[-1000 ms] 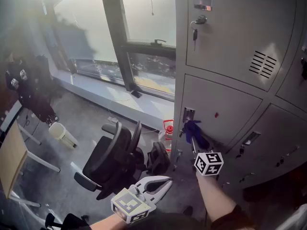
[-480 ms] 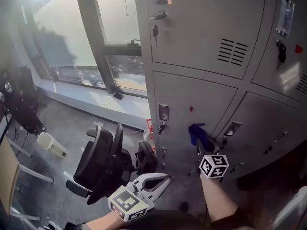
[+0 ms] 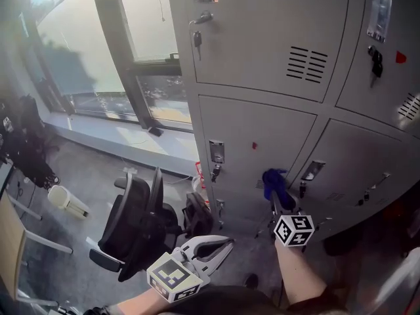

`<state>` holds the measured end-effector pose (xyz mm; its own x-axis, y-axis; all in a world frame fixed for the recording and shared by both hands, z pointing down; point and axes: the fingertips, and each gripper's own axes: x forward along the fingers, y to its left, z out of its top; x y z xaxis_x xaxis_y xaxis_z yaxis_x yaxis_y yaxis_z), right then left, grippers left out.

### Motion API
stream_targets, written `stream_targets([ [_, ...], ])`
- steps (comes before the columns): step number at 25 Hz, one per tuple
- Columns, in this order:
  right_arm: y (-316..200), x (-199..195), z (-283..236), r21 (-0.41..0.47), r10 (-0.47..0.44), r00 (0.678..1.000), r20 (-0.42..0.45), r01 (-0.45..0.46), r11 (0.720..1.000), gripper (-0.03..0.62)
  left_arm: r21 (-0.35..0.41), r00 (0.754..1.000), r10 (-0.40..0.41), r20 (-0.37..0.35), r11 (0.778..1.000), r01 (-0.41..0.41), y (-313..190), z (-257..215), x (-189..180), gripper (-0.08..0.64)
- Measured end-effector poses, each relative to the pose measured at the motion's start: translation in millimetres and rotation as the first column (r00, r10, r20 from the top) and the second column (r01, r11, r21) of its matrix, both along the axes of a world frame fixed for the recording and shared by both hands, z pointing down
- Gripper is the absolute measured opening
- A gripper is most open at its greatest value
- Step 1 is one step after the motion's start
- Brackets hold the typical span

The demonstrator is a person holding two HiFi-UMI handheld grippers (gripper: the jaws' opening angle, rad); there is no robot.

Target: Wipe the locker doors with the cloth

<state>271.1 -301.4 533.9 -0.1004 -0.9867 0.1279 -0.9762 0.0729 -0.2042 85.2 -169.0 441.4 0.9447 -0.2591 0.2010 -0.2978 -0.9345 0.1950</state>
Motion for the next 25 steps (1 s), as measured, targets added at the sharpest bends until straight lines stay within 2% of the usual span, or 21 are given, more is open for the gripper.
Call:
stream_targets([
  [9,-44,-117,37,-0.063,-0.214,0.977,0.020,0.215,0.975,0.078,-0.011,0.993,-0.119,0.026,0.993,0.119,-15,5,-51,0.008],
  [14,-75,-159,49,-0.079,-0.274,0.962,0.023,0.275,0.958,0.078,-0.021,0.982,-0.181,0.048,0.983,0.183,-20,9,-78,0.008],
  [19,-98,-167,55,-0.084,-0.269,0.962,0.037,0.272,0.959,0.078,-0.037,0.972,-0.227,0.063,0.973,0.230,-23,10,-92,0.008],
  [25,-92,-135,58,-0.074,-0.232,0.972,0.048,0.235,0.969,0.078,-0.039,0.974,-0.217,0.065,0.975,0.220,-22,14,-83,0.008],
])
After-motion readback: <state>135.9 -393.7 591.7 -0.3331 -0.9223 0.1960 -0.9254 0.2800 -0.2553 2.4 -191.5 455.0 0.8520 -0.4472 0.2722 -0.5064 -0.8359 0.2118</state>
